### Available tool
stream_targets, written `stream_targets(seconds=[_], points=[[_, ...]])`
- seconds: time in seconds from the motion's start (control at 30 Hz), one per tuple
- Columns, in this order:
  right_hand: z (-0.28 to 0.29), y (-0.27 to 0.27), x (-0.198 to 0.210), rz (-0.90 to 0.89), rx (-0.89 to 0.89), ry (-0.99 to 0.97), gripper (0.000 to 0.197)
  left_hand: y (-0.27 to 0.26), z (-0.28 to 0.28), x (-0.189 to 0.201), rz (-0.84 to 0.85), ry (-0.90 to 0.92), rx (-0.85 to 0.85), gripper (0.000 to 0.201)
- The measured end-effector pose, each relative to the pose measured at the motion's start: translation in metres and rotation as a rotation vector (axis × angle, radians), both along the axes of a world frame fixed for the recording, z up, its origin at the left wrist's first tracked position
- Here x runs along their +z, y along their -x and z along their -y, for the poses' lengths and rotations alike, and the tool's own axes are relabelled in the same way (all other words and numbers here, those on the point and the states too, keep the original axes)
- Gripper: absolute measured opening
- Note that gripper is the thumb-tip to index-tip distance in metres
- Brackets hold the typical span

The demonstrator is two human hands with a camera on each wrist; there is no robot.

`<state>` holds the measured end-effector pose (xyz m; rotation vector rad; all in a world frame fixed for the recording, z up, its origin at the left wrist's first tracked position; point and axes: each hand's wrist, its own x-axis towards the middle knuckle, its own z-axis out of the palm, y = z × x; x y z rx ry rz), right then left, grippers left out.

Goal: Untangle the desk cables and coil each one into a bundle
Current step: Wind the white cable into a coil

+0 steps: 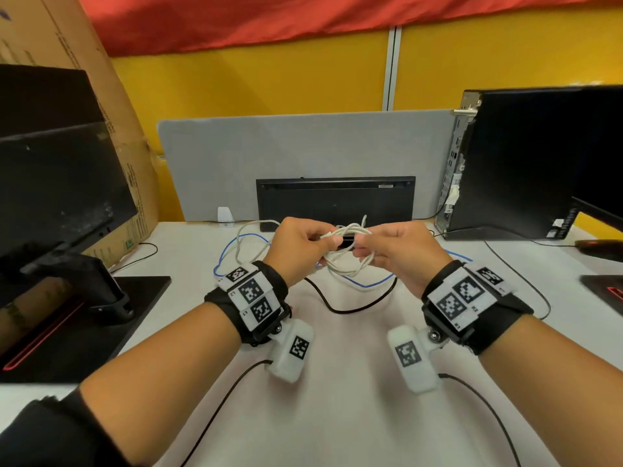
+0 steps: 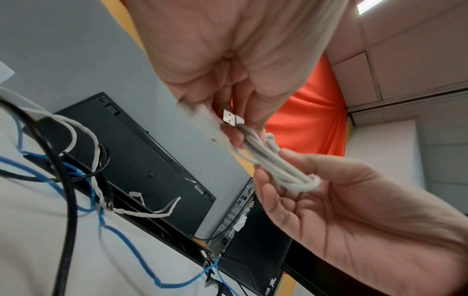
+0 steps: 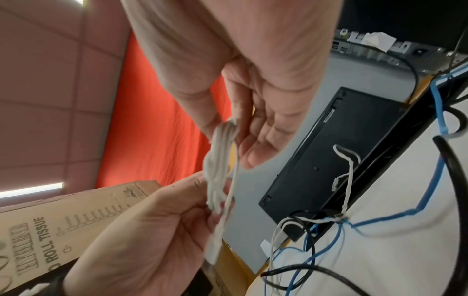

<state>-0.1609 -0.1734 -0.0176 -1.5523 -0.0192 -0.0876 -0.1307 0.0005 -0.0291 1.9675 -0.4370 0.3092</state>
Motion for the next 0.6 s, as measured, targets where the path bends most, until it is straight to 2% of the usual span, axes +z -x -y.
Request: stream_targets(seconds=[0.13,0.27,0.33,0.4,0.5,0.6], points=[[-0.0008,0.0004,-0.0037,-0.047,0.037,-0.126,0.014,0.0014,0.0001,-0.0016,-0.008,0.0,-0.035,0.014],[-0.0025,0.0013,0.0002,-0.162,0.145,-0.429,0.023,0.0026,-0.0034,-0.0002,-0.048,-0.033,-0.103,0.017],[-0.0033,0.001,0.0021,-0.194,0.173,-0.557,0.03,0.0034,-0.0048,0.0005,-0.061,-0.063,-0.126,0.018],[-0.0042,0.0012,0.0036,-0.19,0.206,-0.603,0.041,0.0041,-0.006,0.0012,-0.061,-0.094,-0.139,0.017],[-0.0074,0.0029,0.0021,-0.088,0.218,-0.475,0.046,0.0058,-0.0057,0.0005,-0.06,-0.138,-0.16,0.015],[-0.0061,0.0028,-0.002,0.104,0.107,-0.087,0.035,0.0073,-0.004,-0.0014,-0.077,-0.163,-0.155,0.016]])
